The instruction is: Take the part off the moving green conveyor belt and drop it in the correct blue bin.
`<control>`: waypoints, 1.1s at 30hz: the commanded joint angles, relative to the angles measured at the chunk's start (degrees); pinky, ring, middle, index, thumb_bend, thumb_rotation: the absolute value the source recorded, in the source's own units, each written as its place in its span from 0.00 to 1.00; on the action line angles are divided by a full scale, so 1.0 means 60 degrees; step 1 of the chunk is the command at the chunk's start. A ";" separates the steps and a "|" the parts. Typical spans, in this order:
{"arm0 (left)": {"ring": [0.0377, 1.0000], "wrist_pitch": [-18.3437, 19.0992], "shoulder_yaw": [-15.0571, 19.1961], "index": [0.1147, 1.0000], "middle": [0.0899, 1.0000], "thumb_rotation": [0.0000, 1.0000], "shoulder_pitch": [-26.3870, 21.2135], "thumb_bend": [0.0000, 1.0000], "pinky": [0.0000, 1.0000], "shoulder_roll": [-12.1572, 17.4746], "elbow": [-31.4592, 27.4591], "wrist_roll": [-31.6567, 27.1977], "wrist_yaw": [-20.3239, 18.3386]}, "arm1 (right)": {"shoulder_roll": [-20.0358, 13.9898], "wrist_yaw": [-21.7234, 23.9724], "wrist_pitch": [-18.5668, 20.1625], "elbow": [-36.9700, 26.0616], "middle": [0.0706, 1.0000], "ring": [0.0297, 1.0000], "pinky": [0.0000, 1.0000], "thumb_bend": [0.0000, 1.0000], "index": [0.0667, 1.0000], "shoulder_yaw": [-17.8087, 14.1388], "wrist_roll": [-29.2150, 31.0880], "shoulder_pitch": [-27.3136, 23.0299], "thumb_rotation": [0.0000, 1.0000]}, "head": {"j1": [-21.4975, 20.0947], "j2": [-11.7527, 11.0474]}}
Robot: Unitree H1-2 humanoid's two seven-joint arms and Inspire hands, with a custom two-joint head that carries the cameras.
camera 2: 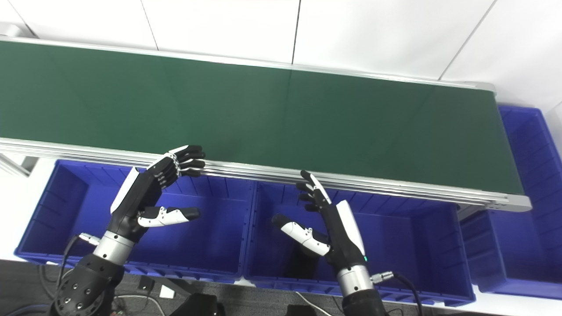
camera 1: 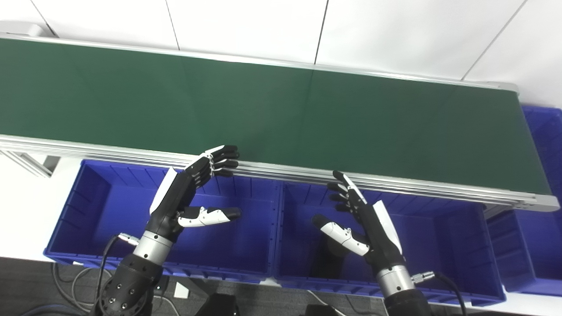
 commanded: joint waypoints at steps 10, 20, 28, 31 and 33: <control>0.76 -0.0913 0.0301 0.78 0.78 0.34 0.0332 0.79 0.72 0.0396 0.0186 -0.0347 -0.0168 | 0.0332 -0.0606 -0.0892 0.0384 0.90 0.86 0.81 0.65 0.99 0.0592 -0.0007 0.0110 0.92 | -0.0687 -0.1038; 0.77 -0.1386 0.0402 0.77 0.78 0.32 0.0353 0.79 0.72 0.0430 0.0671 -0.0316 -0.0232 | 0.0316 -0.1111 -0.1526 0.1007 0.91 0.86 0.81 0.66 0.99 0.0886 -0.0144 0.0145 0.94 | -0.0708 -0.1717; 0.77 -0.1392 0.0417 0.78 0.79 0.34 0.0352 0.79 0.71 0.0431 0.0693 -0.0121 -0.0212 | 0.0304 -0.1234 -0.1633 0.1146 0.91 0.86 0.81 0.68 0.99 0.0902 -0.0214 0.0132 0.95 | -0.0755 -0.1791; 0.78 -0.1449 0.0405 0.78 0.79 0.33 0.0344 0.79 0.72 0.0410 0.0750 -0.0139 -0.0217 | 0.0300 -0.1251 -0.1699 0.1207 0.91 0.86 0.80 0.68 0.99 0.0880 -0.0154 0.0127 0.94 | -0.0767 -0.1825; 0.78 -0.1513 0.0395 0.78 0.79 0.33 0.0339 0.78 0.72 0.0397 0.0795 -0.0118 -0.0210 | 0.0297 -0.1272 -0.1737 0.1250 0.91 0.87 0.80 0.68 0.99 0.0862 -0.0130 0.0129 0.93 | -0.0788 -0.1889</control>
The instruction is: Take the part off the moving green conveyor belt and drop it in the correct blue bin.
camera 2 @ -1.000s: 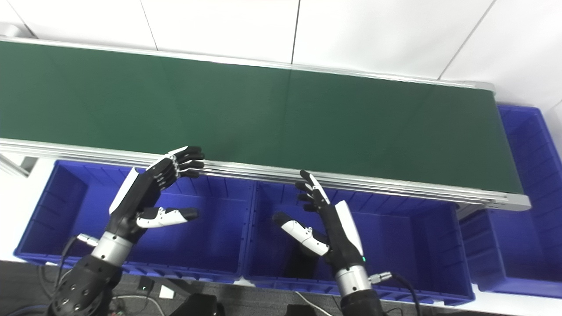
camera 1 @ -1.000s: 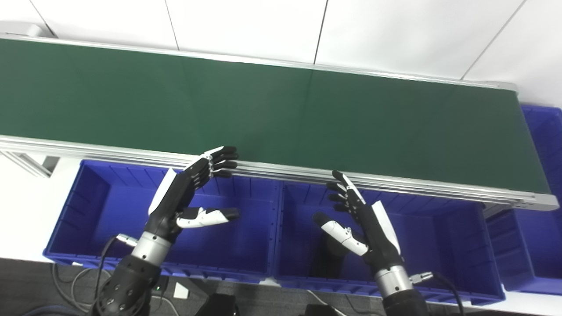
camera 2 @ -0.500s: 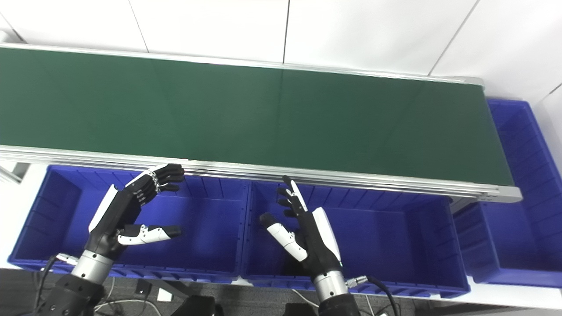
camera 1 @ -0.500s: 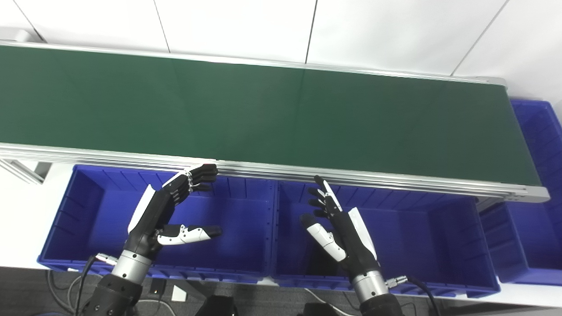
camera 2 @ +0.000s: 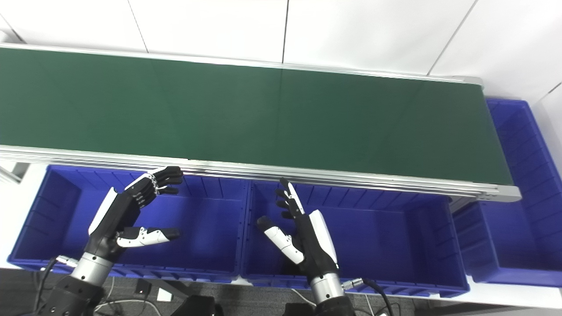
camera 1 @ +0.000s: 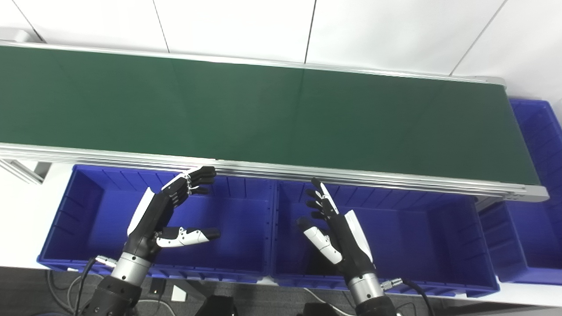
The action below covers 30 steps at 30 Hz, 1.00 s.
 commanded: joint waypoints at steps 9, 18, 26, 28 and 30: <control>0.77 -0.0541 0.0044 0.79 0.79 0.34 -0.0053 0.78 0.72 0.0074 0.0117 0.0173 0.0057 | 0.0125 -0.0526 -0.0894 0.0114 0.92 0.88 0.82 0.68 0.98 0.0032 -0.0061 0.0038 0.92 | -0.0480 -0.0422; 0.80 -0.0532 0.0035 0.80 0.81 0.30 -0.0018 0.74 0.75 0.0049 0.0175 -0.0047 -0.0021 | 0.0337 -0.1123 -0.1403 0.0630 0.93 0.88 0.81 0.73 0.97 0.0020 -0.0268 0.0027 0.90 | -0.0698 -0.0777; 0.77 -0.0548 0.0007 0.79 0.79 0.31 -0.0083 0.77 0.72 0.0014 0.0315 0.0123 0.0027 | 0.0323 -0.1229 -0.1669 0.0759 0.94 0.88 0.82 0.72 0.98 -0.0054 -0.0213 0.0052 0.92 | -0.0249 -0.0818; 0.76 -0.0548 0.0011 0.79 0.79 0.31 -0.0091 0.78 0.71 0.0010 0.0312 0.0178 0.0059 | 0.0324 -0.1230 -0.1672 0.0744 0.94 0.88 0.83 0.71 0.98 -0.0054 -0.0251 0.0059 0.92 | -0.0249 -0.0818; 0.76 -0.0545 0.0016 0.79 0.78 0.32 -0.0076 0.79 0.71 0.0011 0.0271 0.0293 0.0114 | 0.0323 -0.1245 -0.1671 0.0738 0.94 0.88 0.83 0.70 0.98 -0.0052 -0.0293 0.0059 0.92 | -0.0287 -0.0751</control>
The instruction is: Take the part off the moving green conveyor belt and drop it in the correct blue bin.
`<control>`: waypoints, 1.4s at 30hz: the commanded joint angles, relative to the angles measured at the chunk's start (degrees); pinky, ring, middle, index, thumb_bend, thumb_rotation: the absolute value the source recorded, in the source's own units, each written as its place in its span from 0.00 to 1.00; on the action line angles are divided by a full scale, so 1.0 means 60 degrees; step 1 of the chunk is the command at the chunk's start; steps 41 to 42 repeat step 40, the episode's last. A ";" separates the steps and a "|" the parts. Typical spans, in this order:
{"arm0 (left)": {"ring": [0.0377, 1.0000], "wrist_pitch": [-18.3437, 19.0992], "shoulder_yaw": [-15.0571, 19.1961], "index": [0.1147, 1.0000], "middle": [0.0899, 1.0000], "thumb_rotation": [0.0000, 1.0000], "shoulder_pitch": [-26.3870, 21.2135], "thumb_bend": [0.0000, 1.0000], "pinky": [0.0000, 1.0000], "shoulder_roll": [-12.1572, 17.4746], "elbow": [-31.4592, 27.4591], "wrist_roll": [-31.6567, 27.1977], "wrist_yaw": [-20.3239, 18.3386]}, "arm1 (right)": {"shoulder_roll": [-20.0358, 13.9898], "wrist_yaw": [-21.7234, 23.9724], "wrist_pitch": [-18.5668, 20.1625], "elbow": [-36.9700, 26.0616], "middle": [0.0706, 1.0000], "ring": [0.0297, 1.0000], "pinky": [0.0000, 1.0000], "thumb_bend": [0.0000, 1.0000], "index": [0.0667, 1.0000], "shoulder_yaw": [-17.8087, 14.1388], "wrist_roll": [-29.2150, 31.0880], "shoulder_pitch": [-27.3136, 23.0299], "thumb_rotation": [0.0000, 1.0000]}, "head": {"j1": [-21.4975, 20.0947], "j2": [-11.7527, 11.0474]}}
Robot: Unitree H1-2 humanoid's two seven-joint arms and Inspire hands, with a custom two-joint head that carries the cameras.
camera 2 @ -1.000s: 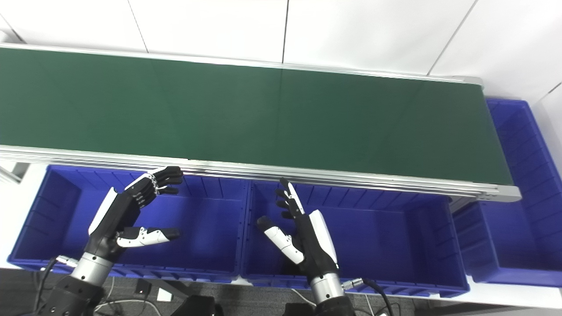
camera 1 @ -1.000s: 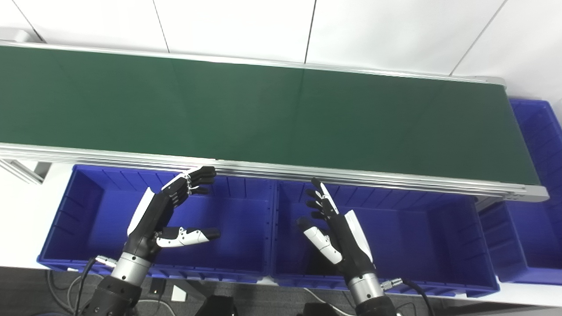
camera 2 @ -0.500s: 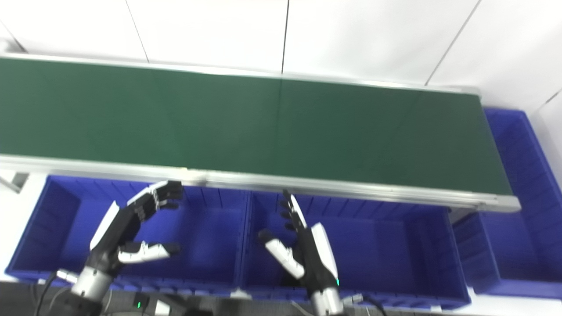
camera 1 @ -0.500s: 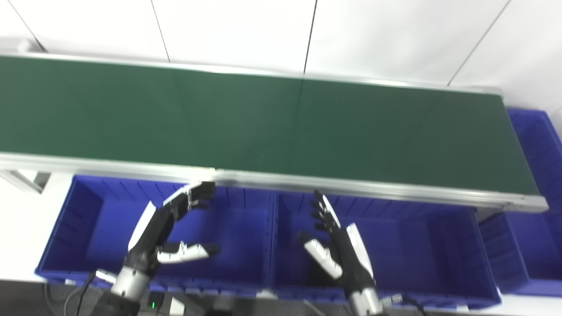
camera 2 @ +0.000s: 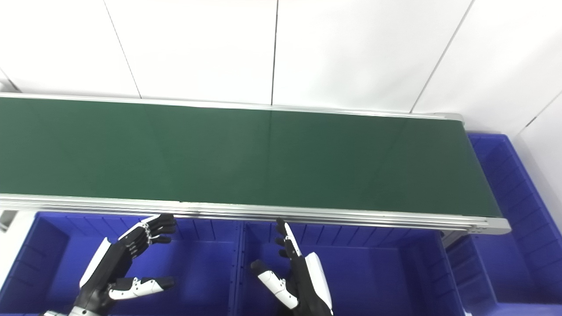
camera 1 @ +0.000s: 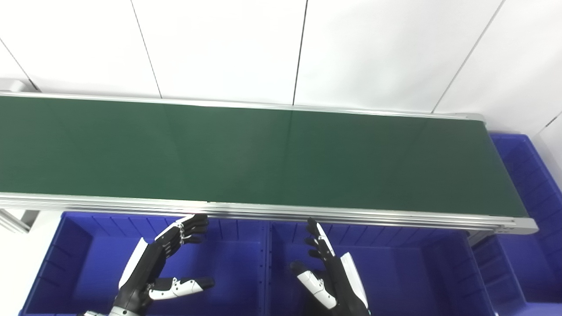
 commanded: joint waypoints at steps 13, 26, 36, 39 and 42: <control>0.79 -0.0390 0.0037 0.82 0.81 0.32 -0.0083 0.77 0.75 0.0108 -0.0354 -0.0203 -0.0044 | 0.0193 -0.0298 -0.0444 -0.0466 0.95 0.91 0.87 0.69 0.99 -0.0071 -0.0175 -0.0013 0.90 | -0.0193 0.0757; 0.79 0.0081 -0.0260 0.87 0.84 0.33 -0.0357 0.78 0.75 0.0077 -0.0518 -0.0115 -0.0268 | 0.0128 0.0020 -0.0406 -0.0623 0.94 0.89 0.81 0.67 0.99 -0.0296 0.0261 -0.0140 0.78 | 0.0125 0.0945; 0.81 0.0394 -0.0599 0.90 0.87 0.23 -0.0446 0.83 0.77 0.0141 -0.0548 0.0017 -0.0412 | 0.0037 0.0236 -0.0402 -0.0705 0.94 0.89 0.84 0.61 0.99 -0.0293 0.0444 -0.0132 0.56 | 0.0135 0.1009; 0.82 0.0295 -0.0591 0.90 0.88 0.20 -0.0452 0.84 0.78 0.0199 -0.0484 0.0011 -0.0478 | -0.0001 0.0314 -0.0434 -0.0726 0.95 0.90 0.83 0.61 0.99 -0.0265 0.0472 -0.0144 0.50 | 0.0080 0.1048; 0.82 0.0280 -0.0576 0.91 0.88 0.20 -0.0446 0.84 0.78 0.0227 -0.0483 0.0067 -0.0472 | 0.0018 0.0341 -0.0334 -0.0777 0.95 0.90 0.83 0.62 0.99 -0.0266 0.0453 -0.0130 0.49 | 0.0060 0.1052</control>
